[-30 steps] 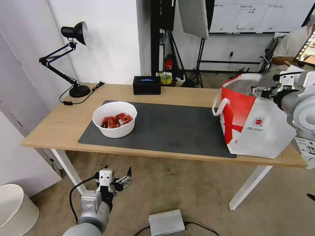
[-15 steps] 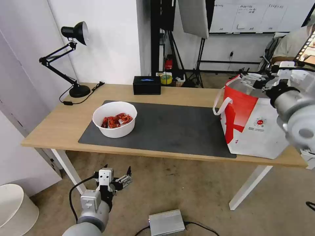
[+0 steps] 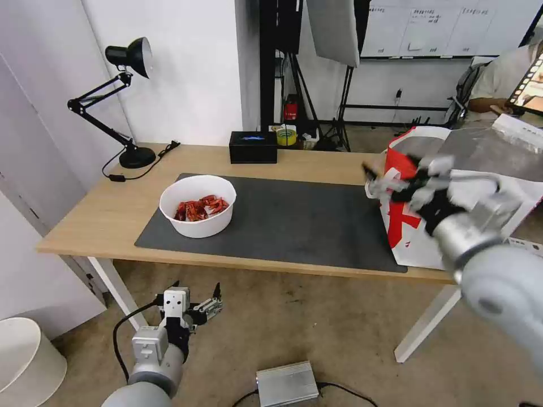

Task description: Pick up the trash from the table and place it into the takeout bag.

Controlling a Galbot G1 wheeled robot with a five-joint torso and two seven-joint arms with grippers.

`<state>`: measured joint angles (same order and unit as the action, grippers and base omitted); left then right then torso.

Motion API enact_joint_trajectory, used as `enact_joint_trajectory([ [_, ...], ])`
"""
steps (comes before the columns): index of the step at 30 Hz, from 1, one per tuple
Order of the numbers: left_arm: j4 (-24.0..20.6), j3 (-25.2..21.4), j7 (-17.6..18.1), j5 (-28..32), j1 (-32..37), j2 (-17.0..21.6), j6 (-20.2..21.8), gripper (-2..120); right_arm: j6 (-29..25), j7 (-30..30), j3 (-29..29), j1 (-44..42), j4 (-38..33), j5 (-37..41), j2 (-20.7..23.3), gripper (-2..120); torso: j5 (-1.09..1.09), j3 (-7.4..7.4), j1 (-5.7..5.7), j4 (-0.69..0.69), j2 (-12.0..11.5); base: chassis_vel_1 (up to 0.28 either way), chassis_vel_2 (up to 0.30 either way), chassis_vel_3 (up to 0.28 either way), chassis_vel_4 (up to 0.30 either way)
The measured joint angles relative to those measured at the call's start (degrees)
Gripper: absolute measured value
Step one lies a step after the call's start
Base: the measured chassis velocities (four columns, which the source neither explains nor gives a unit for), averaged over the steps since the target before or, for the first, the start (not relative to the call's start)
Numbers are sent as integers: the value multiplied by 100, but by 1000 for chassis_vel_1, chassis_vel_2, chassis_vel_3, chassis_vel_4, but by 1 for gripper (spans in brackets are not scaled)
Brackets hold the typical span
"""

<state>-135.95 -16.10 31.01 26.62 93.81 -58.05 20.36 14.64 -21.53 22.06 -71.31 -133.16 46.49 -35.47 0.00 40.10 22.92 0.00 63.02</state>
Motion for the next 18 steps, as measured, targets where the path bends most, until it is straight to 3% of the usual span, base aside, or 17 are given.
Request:
enact_joint_trajectory([
  [11, 40, -156, -14, 11, -44, 18, -8, 100, -301, 217, 396, -1719, -111, -984, -375, 100, 0, 0, 0, -1, 0, 0, 0, 0, 0],
  [18, 109, -307, -30, 161, -161, 153, -6, 100, -425, 161, 539, -2260, -77, -1215, -443, 100, 0, 0, 0, 0, 0, 0, 0, 0, 0],
])
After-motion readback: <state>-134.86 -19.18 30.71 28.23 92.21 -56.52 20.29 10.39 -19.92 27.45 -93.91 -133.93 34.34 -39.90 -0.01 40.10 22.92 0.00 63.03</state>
